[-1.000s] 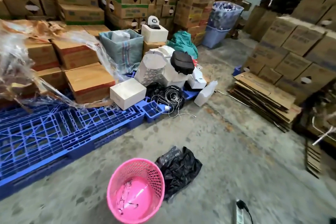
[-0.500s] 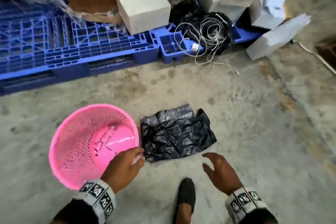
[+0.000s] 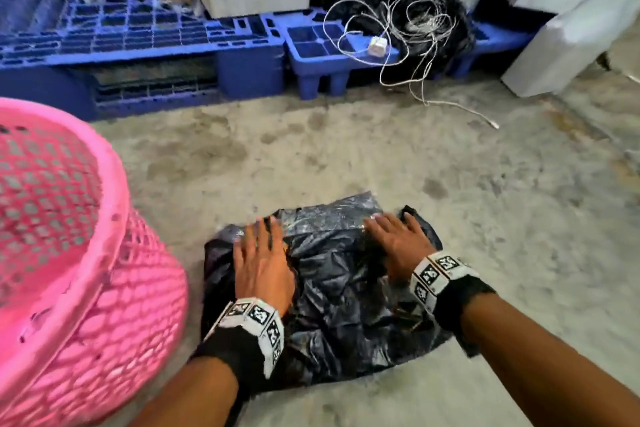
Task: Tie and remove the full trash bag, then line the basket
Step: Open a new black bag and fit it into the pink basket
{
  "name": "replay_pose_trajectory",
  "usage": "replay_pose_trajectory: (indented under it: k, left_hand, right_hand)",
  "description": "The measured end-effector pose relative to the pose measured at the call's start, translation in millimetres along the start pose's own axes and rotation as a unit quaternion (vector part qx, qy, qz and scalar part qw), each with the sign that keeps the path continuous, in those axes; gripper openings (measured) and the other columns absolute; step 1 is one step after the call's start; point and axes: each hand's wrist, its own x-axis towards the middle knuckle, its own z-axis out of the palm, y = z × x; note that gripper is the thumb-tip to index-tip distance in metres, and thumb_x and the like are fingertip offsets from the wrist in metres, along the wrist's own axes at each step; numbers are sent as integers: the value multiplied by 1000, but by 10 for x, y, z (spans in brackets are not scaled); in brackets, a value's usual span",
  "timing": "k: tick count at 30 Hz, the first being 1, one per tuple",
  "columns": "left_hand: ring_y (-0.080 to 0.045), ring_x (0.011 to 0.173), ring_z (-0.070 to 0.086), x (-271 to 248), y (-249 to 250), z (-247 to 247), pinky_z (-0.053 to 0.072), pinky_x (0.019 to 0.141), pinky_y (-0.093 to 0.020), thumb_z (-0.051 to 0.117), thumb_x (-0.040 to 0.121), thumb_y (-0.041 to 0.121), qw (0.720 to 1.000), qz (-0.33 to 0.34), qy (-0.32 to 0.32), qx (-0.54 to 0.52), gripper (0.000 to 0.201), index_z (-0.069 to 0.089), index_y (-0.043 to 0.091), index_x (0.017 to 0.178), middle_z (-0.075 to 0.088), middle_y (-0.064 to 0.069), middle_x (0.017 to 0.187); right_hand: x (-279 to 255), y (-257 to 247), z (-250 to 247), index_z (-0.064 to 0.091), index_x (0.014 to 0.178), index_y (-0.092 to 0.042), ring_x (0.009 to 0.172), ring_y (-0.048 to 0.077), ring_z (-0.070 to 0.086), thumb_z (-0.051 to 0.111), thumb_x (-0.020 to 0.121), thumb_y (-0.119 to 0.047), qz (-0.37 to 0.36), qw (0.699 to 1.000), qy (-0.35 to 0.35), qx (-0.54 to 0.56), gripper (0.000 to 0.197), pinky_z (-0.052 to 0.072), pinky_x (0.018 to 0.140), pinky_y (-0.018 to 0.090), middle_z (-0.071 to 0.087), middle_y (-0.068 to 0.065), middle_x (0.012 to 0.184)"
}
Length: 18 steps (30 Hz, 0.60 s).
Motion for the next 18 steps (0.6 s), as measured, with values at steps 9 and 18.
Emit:
replay_pose_trajectory:
  k: [9, 18]
  left_hand:
    - [-34, 119, 50, -73, 89, -652, 41, 94, -40, 45, 89, 18, 996, 36, -14, 76, 32, 55, 11, 118, 55, -14, 127]
    - [-30, 99, 60, -109, 553, -2745, 49, 86, -38, 66, 72, 29, 908, 170, 191, -331, 21, 53, 19, 86, 67, -12, 102]
  right_hand:
    - [-370, -79, -686, 60, 106, -12, 104, 33, 60, 57, 82, -21, 4, 991, 83, 109, 25, 47, 81, 31, 62, 17, 113]
    - [-1139, -369, -2612, 52, 74, -18, 50, 15, 60, 56, 88, -4, -176, 836, 306, 420, 20, 56, 53, 36, 60, -5, 53]
